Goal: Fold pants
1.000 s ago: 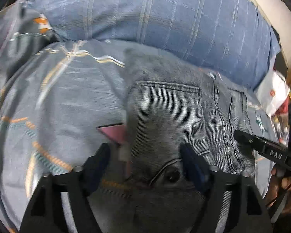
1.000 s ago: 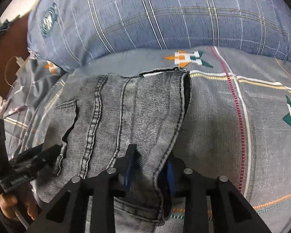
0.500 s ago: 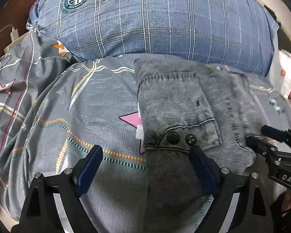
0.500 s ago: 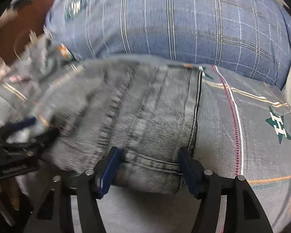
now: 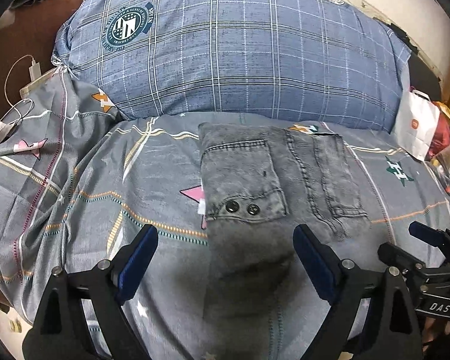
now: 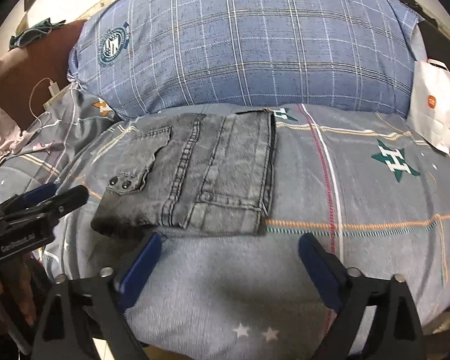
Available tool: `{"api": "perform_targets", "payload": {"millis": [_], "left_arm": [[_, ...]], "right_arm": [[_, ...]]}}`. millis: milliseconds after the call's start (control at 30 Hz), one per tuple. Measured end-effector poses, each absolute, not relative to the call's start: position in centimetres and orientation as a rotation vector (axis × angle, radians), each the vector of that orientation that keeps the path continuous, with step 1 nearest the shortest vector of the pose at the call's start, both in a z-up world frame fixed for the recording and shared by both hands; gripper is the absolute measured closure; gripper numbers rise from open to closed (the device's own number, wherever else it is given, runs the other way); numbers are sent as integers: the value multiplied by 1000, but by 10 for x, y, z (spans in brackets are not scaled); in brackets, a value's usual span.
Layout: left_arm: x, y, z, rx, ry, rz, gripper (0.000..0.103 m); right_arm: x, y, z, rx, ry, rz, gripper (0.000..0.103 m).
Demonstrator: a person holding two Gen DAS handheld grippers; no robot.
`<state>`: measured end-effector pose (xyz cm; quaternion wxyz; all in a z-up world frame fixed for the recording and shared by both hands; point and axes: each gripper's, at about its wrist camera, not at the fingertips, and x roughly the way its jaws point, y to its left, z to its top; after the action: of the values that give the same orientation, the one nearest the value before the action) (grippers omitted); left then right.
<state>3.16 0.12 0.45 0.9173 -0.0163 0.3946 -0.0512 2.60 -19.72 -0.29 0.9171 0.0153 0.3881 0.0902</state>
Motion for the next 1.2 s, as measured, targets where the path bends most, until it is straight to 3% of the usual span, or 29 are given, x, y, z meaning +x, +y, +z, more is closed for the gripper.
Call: {"api": "perform_targets", "payload": {"millis": [300, 567, 633, 733, 833, 1033, 1200], "left_arm": [[23, 9, -8, -7, 832, -80, 11], [50, 14, -27, -32, 869, -52, 11], [59, 9, -37, -3, 902, -40, 11], [65, 10, -48, -21, 928, -47, 10], [58, 16, -38, -42, 915, -54, 11], [27, 22, 0, -65, 822, -48, 11], [1, 18, 22, -56, 794, -65, 11]], "right_arm": [[30, -200, 9, 38, 795, 178, 3], [103, -212, 32, 163, 814, 220, 3], [125, -204, 15, 109, 853, 168, 2], [150, -187, -48, -7, 1085, 133, 1], [139, -200, -41, 98, 1025, 137, 1], [66, -202, 32, 32, 780, 156, 0], [-2, -199, 39, 37, 702, 177, 0]]}}
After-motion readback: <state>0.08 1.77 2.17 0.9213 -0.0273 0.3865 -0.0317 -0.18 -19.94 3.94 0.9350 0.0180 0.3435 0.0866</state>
